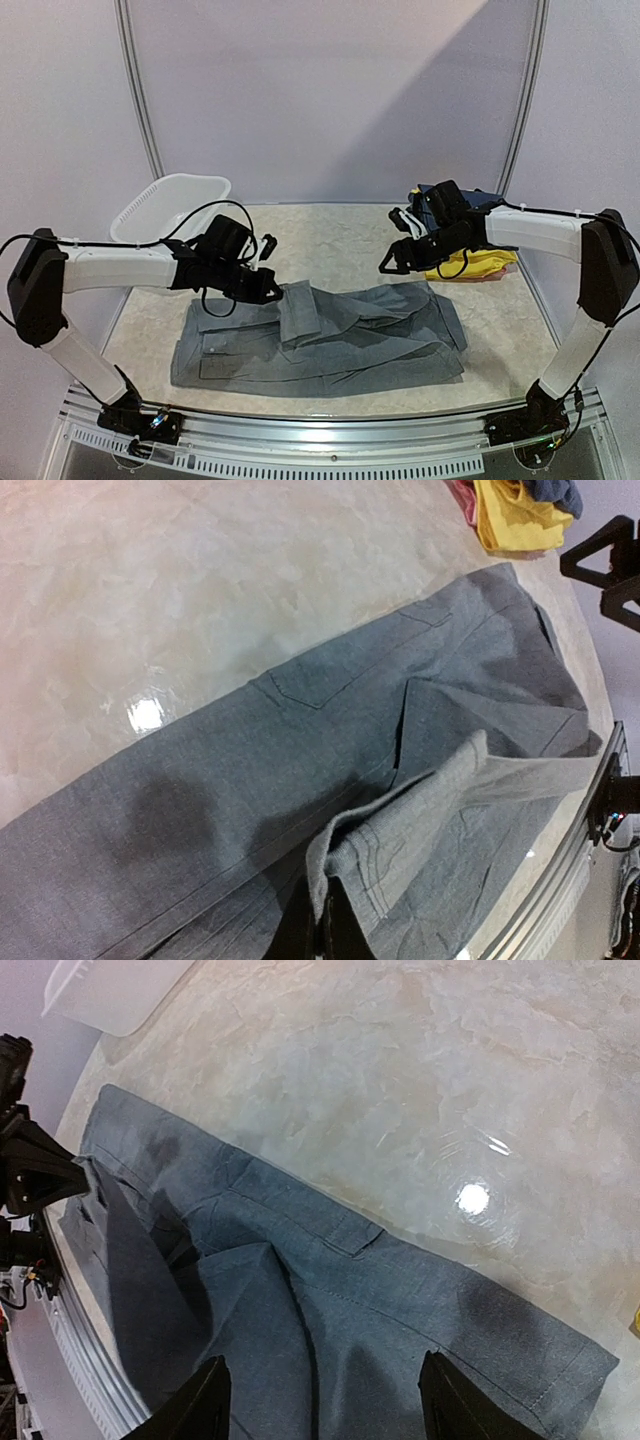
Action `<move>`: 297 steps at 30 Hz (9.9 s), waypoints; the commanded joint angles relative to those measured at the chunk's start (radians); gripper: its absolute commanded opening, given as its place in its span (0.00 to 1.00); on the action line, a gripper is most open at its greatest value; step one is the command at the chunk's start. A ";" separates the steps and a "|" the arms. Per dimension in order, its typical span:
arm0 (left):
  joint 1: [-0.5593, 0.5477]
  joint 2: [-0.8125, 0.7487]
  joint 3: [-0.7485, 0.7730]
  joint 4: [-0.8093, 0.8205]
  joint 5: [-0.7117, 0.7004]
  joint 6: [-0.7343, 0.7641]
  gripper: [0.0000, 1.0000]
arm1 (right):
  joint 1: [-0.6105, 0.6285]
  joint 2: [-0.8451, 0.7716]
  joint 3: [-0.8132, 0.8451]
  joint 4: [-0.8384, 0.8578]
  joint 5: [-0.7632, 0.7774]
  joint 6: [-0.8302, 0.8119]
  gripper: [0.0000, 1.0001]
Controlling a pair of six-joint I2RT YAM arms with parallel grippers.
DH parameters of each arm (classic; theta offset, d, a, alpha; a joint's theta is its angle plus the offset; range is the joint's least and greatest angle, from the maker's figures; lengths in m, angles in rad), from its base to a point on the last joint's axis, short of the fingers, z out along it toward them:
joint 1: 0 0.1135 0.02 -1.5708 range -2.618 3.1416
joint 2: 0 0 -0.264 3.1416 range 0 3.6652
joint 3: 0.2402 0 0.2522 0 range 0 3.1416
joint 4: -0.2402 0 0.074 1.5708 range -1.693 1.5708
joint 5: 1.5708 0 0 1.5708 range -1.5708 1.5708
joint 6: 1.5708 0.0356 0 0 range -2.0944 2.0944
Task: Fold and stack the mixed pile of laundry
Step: Adjust the 1/3-folded shirt at the center of the board, then smooth out the rectangle-folded shirt at the center of the board, then rotate the rectangle-folded shirt at the center of the board.
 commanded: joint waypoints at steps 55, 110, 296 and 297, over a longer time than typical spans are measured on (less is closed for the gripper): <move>-0.137 -0.171 0.125 0.096 0.001 -0.382 0.00 | 0.097 -0.077 -0.100 -0.047 0.187 0.058 0.45; -0.324 0.520 0.666 -0.631 -0.689 0.309 0.67 | 0.130 -0.115 -0.187 0.148 0.025 0.093 0.49; -0.011 0.046 -0.239 -0.060 -0.473 -0.032 0.22 | 0.207 0.438 0.090 0.214 0.144 0.276 0.44; -0.011 0.039 -0.241 -0.059 -0.464 -0.039 0.22 | 0.198 0.455 0.114 0.203 0.133 0.274 0.44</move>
